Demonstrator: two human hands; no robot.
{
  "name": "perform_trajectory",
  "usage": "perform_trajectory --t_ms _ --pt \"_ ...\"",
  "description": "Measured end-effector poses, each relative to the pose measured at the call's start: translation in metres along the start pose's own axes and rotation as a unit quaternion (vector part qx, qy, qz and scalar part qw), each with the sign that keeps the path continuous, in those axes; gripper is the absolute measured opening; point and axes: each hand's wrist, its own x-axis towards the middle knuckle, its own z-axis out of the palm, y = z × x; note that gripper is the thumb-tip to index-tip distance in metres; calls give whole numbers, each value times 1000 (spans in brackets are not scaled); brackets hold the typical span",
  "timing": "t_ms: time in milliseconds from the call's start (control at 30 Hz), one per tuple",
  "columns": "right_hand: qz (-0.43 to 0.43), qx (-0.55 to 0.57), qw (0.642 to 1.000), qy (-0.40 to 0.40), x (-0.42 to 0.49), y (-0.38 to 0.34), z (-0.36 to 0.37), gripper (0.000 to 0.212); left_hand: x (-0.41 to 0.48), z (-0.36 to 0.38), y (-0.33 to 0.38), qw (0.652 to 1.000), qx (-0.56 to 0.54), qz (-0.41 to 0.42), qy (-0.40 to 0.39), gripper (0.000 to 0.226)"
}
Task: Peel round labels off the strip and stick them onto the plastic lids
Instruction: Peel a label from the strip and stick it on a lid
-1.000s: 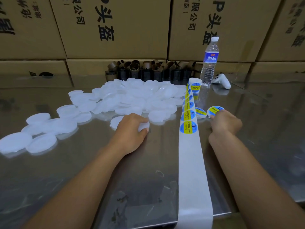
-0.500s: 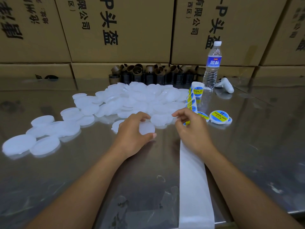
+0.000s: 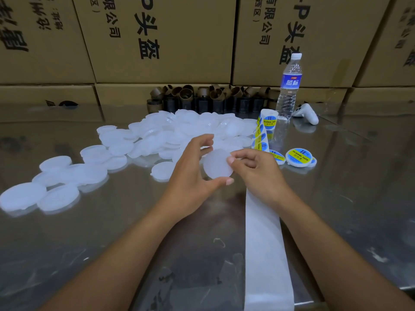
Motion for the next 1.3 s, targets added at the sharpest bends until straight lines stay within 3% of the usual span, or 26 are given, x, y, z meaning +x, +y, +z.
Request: perform_trajectory --t_ms 300,467,600,767,900,1300 --pt "-39 25 999 20 0 -1 -1 19 5 -1 -3 984 -142 -107 9 45" --pt "10 107 994 1 2 0 -2 10 8 -5 -7 959 -217 -181 17 23" --pt "36 107 993 -36 1 -3 0 5 11 -9 -6 933 -300 -194 32 9" --pt "52 128 990 -15 2 -8 -2 20 10 -9 -3 931 -313 -186 -13 16" --pt "22 91 993 -74 -2 -9 -1 25 8 -8 0 934 -298 -188 -53 28" --pt "36 110 988 -99 -3 -7 2 16 10 -9 3 889 -403 -217 -2 38"
